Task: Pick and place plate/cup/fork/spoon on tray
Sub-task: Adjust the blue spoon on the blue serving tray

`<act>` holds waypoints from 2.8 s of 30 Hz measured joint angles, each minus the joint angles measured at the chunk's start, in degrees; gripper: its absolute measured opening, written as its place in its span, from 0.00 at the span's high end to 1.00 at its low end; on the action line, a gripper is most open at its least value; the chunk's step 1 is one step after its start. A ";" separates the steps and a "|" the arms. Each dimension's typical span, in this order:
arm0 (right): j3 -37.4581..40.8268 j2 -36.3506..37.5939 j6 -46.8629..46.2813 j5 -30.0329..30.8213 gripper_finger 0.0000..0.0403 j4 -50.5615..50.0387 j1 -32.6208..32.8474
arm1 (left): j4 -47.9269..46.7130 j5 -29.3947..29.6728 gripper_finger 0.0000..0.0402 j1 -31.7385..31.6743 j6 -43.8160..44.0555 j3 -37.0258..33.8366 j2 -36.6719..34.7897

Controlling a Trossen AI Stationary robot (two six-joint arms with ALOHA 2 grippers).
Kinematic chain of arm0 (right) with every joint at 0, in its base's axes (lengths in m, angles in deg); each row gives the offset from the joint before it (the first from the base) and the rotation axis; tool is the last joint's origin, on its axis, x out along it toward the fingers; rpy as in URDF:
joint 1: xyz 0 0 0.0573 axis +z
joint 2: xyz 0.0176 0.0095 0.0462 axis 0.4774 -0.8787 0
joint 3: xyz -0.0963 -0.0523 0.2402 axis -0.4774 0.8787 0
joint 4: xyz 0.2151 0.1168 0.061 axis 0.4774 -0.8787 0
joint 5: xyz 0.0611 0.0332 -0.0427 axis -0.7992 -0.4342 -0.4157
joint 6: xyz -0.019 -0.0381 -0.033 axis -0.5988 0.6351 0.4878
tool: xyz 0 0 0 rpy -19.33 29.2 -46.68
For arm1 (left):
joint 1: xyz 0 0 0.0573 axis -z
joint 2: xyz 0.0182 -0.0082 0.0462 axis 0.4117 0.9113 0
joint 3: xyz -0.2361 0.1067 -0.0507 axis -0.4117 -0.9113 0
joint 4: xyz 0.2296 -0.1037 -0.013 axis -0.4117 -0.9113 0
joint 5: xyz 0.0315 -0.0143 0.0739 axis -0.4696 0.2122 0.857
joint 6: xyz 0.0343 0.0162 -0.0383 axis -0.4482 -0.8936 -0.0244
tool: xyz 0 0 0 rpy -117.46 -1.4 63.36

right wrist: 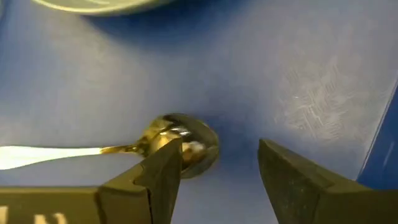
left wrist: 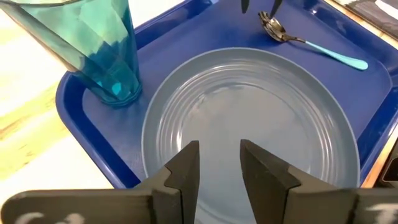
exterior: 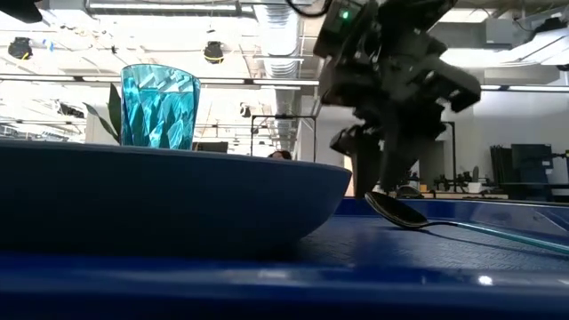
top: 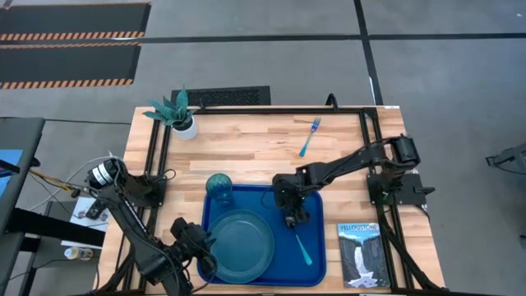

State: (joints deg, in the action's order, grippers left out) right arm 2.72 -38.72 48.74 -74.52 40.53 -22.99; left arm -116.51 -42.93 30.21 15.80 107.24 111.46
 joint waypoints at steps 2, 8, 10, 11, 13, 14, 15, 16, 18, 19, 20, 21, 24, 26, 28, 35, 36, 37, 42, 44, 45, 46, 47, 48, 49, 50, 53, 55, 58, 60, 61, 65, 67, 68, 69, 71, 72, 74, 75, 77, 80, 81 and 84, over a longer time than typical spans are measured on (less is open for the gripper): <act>0.00 -0.87 0.02 -1.04 0.43 -0.39 0.01 | -0.07 0.00 0.74 0.00 -0.57 0.00 0.00; 0.02 -1.33 0.00 -2.95 0.51 0.40 0.10 | -2.15 0.00 0.75 -0.21 -0.63 0.00 0.00; 0.02 -1.21 -0.02 -2.93 0.57 0.35 0.06 | -2.45 -0.02 0.75 -0.54 -0.62 0.00 0.00; 0.02 -1.14 -0.02 -2.92 0.61 0.33 0.06 | -2.31 -0.02 0.75 -0.63 -0.63 0.00 0.00; 0.02 -1.13 -0.02 -2.92 0.69 0.43 0.06 | -2.36 -0.02 0.75 -0.92 -0.63 0.00 0.00; 0.02 -1.13 -0.05 -2.89 0.73 0.28 0.06 | -2.34 -0.02 0.75 -0.93 -0.62 0.00 0.00; 0.02 -1.13 -0.25 -2.85 0.77 0.32 0.06 | -2.34 -0.02 0.75 -1.03 -0.61 0.00 0.00; 0.02 -1.13 -0.32 -2.84 0.81 0.36 0.06 | -2.36 0.00 0.75 -1.05 -0.60 0.00 0.00; 0.02 -1.13 -0.44 -2.88 0.89 0.34 0.06 | -2.38 -0.02 0.75 -1.03 -0.63 0.00 0.00; 0.02 -1.12 -0.60 -2.91 0.92 0.40 0.06 | -2.37 -0.03 0.75 -1.01 -0.63 0.00 0.00; 0.02 -1.10 -0.83 -3.03 0.95 0.49 -0.02 | -2.38 -0.02 0.75 -1.01 -0.63 0.00 0.00; 0.02 -1.09 -1.50 -3.08 0.97 0.48 -0.09 | -2.38 -0.02 0.75 -1.01 -0.60 0.00 0.00; 0.02 -1.09 -4.38 -3.07 0.96 0.16 -0.60 | -2.36 -0.03 0.75 -1.01 -0.60 0.00 0.00; 0.02 -1.09 -6.25 -2.91 0.94 -0.50 -0.99 | -2.36 -0.04 0.75 -1.01 -0.60 0.00 0.00; 0.02 -1.05 -7.87 -2.35 0.94 -1.35 -1.25 | -2.36 -0.03 0.75 -1.01 -0.58 0.00 0.00; -0.02 -0.96 -12.69 0.42 0.99 -5.87 -1.30 | -2.34 -0.06 0.75 -1.01 -0.72 0.00 0.00; -0.02 -0.96 -13.54 0.43 0.99 -6.21 -1.30 | -2.34 -0.05 0.75 -1.01 -0.91 0.00 0.00; -0.02 -0.97 -14.26 0.45 0.98 -6.24 -1.30 | -2.34 -0.04 0.75 -1.01 -0.91 0.00 0.00; 0.02 -1.00 -17.07 1.32 0.92 -5.43 -1.28 | -2.34 -0.04 0.75 -1.01 -1.06 0.00 0.00; 0.04 -1.03 -18.31 2.63 0.91 -5.43 -1.28 | -2.34 -0.04 0.75 -1.01 -1.06 0.00 0.00; 0.04 -1.03 -19.00 3.41 0.90 -5.38 -1.30 | -2.34 -0.04 0.75 -1.01 -1.08 0.00 0.00; 0.04 -1.03 -19.74 4.17 0.90 -5.31 -1.33 | -2.34 -0.04 0.75 -1.01 -1.08 0.00 0.00; 0.05 -1.03 -20.08 4.67 0.90 -5.32 -1.50 | -2.37 -0.04 0.75 -1.01 -1.08 0.00 0.00; 0.07 -1.00 -20.20 4.68 0.90 -5.32 -1.58 | -2.42 -0.04 0.75 -1.01 -1.08 0.00 0.00; 0.07 -0.88 -20.20 4.71 0.90 -5.33 -1.61 | -2.48 -0.04 0.75 -1.01 -1.11 0.00 0.00; 0.07 -0.79 -20.20 4.75 0.90 -5.30 -1.61 | -2.47 -0.04 0.75 -1.01 -1.33 0.00 0.00; 0.07 -0.75 -20.55 4.76 0.90 -4.94 -1.56 | -2.45 -0.04 0.75 -1.01 -1.54 0.00 0.00; 0.07 -0.74 -21.63 4.72 0.90 -4.79 -1.56 | -2.47 -0.04 0.75 -1.01 -1.54 0.00 0.00; 0.07 -0.74 -21.96 4.68 0.90 -4.80 -1.56 | -2.46 -0.03 0.75 -1.01 -1.54 0.00 0.00; 0.07 -0.75 -22.17 4.64 0.90 -4.74 -1.51 | -2.46 -0.02 0.75 -1.01 -1.55 0.00 0.00; 0.07 -0.74 -22.49 4.64 0.90 -4.69 -1.46 | -2.47 -0.04 0.75 -1.01 -1.54 0.00 0.00; 0.07 -0.74 -23.06 4.60 0.90 -4.62 -1.45 | -2.47 -0.02 0.75 -1.01 -1.57 0.00 0.00; 0.07 -0.74 -23.17 4.55 0.90 -4.61 -1.45 | -2.45 -0.02 0.75 -1.01 -1.57 0.00 0.00; 0.07 -0.74 -23.17 4.53 0.90 -4.60 -1.45 | -2.45 -0.02 0.75 -1.01 -1.57 0.00 0.00; 0.07 -0.74 -23.17 4.49 0.90 -4.58 -1.45 | -2.47 0.00 0.75 -1.01 -1.57 0.00 0.00; 0.07 -0.74 -23.19 4.44 0.90 -4.58 -1.45 | -2.46 0.00 0.75 -1.01 -1.57 0.00 0.00; 0.07 -0.74 -23.17 4.39 0.90 -4.58 -1.45 | -2.47 -0.01 0.75 -1.01 -1.57 0.00 0.00; 0.07 -0.74 -23.17 4.14 0.89 -4.54 -1.45 | -2.47 0.00 0.75 -1.01 -1.75 0.00 0.00; 0.03 -0.74 -23.17 4.14 0.87 -4.58 -1.45 | -2.46 0.00 0.74 -1.01 -2.02 0.00 0.00; -0.46 -0.74 -23.16 4.07 0.84 -4.77 -1.45 | -2.45 0.00 0.74 -1.01 -2.09 0.00 0.00; -1.84 -0.74 -22.73 4.00 0.79 -5.06 -1.45 | -2.45 0.00 0.74 -0.99 -2.07 0.00 0.00; -2.46 -0.74 -22.49 3.96 0.77 -5.66 -1.45 | -2.45 0.00 0.74 -1.01 -2.07 0.00 0.00; -4.17 -0.74 -21.67 3.96 0.72 -7.38 -1.45 | -2.45 0.00 0.74 -1.01 -2.08 0.00 0.00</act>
State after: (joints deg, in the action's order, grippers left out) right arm -1.46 -39.46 27.07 -70.56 33.15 -24.44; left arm -118.96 -42.93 29.20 13.72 107.24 111.46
